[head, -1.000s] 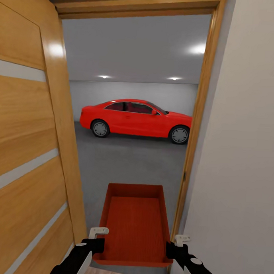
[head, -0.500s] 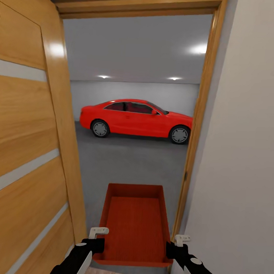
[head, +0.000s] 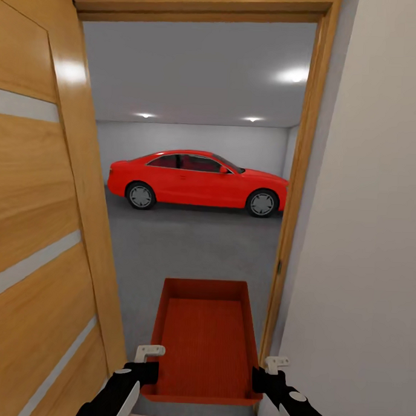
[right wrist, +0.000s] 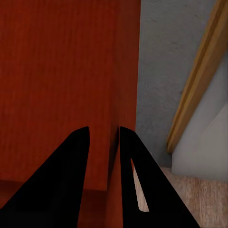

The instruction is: Move the two storage containers from the living room to the garage. In the garage, place one container on the floor and stack the other container on top of it (either order is fine).

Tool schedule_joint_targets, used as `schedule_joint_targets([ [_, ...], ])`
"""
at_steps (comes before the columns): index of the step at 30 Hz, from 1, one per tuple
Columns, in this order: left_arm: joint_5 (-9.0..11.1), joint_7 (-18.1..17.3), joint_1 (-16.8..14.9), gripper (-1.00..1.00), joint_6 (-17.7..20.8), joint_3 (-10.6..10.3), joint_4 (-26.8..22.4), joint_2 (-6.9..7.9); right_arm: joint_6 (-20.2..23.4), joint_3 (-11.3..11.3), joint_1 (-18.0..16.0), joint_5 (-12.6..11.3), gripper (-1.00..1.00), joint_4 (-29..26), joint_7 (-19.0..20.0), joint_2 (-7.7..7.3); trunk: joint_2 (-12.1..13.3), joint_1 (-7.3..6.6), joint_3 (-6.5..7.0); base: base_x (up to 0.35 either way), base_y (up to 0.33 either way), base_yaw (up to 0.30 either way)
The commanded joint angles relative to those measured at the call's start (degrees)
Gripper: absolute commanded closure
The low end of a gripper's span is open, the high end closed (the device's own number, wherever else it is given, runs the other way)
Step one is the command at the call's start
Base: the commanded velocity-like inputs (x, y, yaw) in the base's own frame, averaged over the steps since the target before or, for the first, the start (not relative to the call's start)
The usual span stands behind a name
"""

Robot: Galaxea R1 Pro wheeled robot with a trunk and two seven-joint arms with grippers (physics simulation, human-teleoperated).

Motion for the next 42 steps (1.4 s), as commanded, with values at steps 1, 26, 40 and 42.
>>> schedule_joint_targets([
  [1,-0.6,0.3,0.0,1.0,0.4,1.0,-0.1,2.97,-0.2,2.0,0.0,-0.5,1.0,0.0,0.6,-0.05,0.0,0.02,-0.02,0.001,0.001,-0.002],
  [26,-0.6,0.3,0.0,1.0,0.5,1.0,-0.1,2.94,-0.2,2.0,0.0,-0.5,1.0,0.0,0.2,-0.05,0.0,0.02,-0.02,0.189,0.015,0.0],
  [40,-0.6,0.3,0.0,1.0,0.4,1.0,-0.1,2.91,-0.2,1.9,0.0,-0.5,1.0,0.0,0.3,-0.05,0.0,0.02,-0.02,0.102,0.049,0.0],
  [42,-0.6,0.3,-0.1,1.0,0.4,1.0,-0.1,2.91,-0.2,1.9,0.0,-0.5,1.0,0.0,0.3,-0.05,0.0,0.02,-0.02,0.001,0.0,0.0],
])
